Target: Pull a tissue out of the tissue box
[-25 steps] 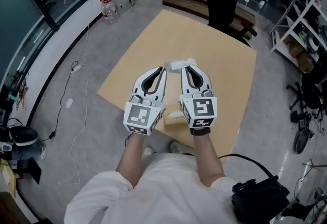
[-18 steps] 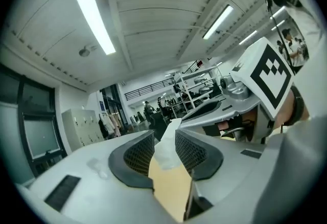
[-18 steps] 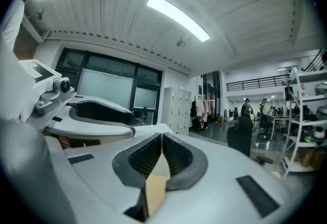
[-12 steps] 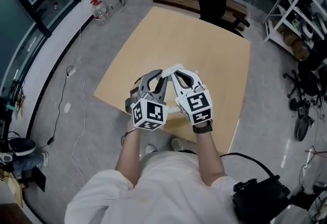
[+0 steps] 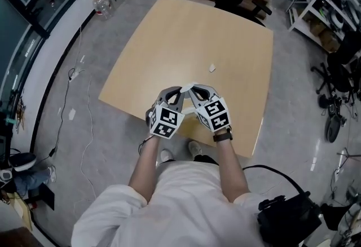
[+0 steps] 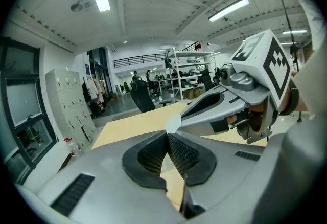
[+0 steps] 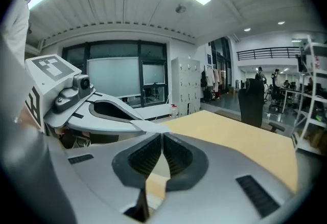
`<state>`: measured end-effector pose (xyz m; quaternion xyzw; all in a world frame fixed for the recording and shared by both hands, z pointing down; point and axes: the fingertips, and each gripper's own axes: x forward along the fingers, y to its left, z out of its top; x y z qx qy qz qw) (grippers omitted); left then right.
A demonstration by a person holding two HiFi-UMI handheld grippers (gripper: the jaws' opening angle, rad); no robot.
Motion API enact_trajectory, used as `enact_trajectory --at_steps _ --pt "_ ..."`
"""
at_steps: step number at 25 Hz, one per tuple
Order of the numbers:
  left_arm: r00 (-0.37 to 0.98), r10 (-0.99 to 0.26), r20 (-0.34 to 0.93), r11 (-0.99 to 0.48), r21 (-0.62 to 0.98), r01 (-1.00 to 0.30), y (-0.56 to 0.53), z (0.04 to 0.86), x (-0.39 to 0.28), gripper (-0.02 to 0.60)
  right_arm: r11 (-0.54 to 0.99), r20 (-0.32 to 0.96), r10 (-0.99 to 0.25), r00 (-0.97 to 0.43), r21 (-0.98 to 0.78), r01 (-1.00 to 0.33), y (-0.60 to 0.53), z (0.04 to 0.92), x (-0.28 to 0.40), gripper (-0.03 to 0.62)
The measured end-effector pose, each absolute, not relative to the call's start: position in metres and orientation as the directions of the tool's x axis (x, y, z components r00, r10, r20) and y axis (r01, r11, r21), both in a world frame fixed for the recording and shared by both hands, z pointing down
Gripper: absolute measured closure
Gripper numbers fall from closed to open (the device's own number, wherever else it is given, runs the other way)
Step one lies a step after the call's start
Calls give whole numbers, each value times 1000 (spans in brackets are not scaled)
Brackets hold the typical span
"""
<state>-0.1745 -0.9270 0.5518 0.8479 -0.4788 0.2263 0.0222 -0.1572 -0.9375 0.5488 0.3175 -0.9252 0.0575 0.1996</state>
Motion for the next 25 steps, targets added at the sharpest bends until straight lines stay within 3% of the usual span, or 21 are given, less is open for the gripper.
enact_trajectory --at_steps 10,25 --pt "452 -817 358 -535 -178 -826 -932 536 -164 581 728 292 -673 -679 100 -679 -948 522 -147 579" --pt "435 -811 392 -522 -147 -840 -946 561 -172 581 745 336 -649 -683 95 -661 -960 546 -152 579"
